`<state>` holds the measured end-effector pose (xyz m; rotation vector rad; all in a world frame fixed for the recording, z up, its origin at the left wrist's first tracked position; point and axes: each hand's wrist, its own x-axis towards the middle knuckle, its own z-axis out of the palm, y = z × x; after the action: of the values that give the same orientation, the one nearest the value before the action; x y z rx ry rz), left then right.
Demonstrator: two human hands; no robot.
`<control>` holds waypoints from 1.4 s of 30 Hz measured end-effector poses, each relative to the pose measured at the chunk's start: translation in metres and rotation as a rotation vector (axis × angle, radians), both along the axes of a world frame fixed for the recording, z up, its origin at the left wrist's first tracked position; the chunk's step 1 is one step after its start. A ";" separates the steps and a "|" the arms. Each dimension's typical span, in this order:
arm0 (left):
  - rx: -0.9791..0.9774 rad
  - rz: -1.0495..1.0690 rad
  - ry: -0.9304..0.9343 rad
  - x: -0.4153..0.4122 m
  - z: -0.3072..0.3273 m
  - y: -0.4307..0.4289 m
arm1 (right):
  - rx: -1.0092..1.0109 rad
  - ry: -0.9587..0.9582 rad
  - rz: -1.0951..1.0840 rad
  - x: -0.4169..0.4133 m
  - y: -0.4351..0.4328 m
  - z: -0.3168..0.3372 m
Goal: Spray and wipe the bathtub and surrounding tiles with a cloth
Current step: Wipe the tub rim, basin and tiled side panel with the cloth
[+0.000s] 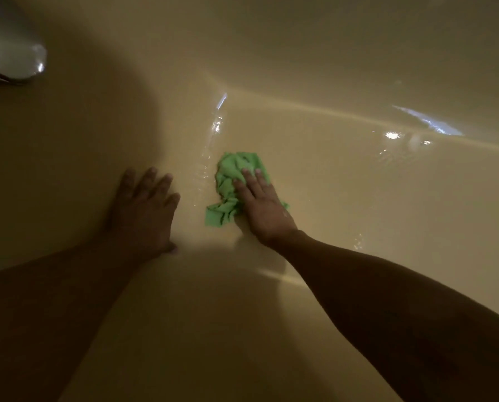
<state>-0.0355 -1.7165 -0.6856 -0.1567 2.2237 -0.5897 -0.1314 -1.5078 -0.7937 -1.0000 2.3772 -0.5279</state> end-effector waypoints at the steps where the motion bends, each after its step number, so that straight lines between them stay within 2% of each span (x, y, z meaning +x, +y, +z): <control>1: -0.030 -0.021 0.002 0.000 0.002 0.000 | -0.035 -0.020 -0.098 -0.002 0.003 0.001; 3: -0.077 -0.041 0.018 -0.001 0.005 -0.001 | -0.104 -0.038 -0.238 -0.006 0.018 0.004; 5: -0.104 -0.050 0.026 -0.003 0.008 -0.001 | -0.145 -0.055 -0.244 -0.006 0.040 0.010; 7: -0.125 -0.070 0.023 -0.006 0.009 -0.003 | -0.156 -0.071 -0.103 0.002 0.064 0.017; 11: -0.153 -0.139 0.030 -0.006 0.015 -0.013 | -0.111 -0.028 0.356 0.041 0.087 0.012; 13: -0.154 -0.158 0.017 -0.005 0.017 -0.016 | -0.084 -0.042 0.455 0.058 0.072 0.010; 16: -0.169 -0.172 -0.004 -0.007 0.017 -0.016 | -0.015 -0.041 0.418 0.061 0.021 0.012; 19: -0.172 -0.174 -0.032 -0.010 0.016 -0.014 | 0.021 0.060 0.310 0.042 -0.027 0.005; 24: -0.175 -0.161 -0.049 -0.011 0.011 -0.013 | 0.118 0.160 0.185 -0.001 -0.051 -0.002; 31: -0.153 -0.145 -0.047 -0.013 0.002 -0.009 | 0.213 0.160 0.045 -0.030 -0.006 -0.002; 39: -0.018 -0.073 -0.020 -0.014 -0.017 -0.001 | 0.193 0.116 0.080 -0.020 0.082 0.004; 42: 0.054 -0.044 -0.013 -0.011 -0.023 0.005 | 0.205 0.196 0.078 -0.022 0.090 0.008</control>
<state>-0.0465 -1.7117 -0.7088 -0.0762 2.2328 -0.5528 -0.1536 -1.4177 -0.7857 -1.0877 2.4894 -0.1591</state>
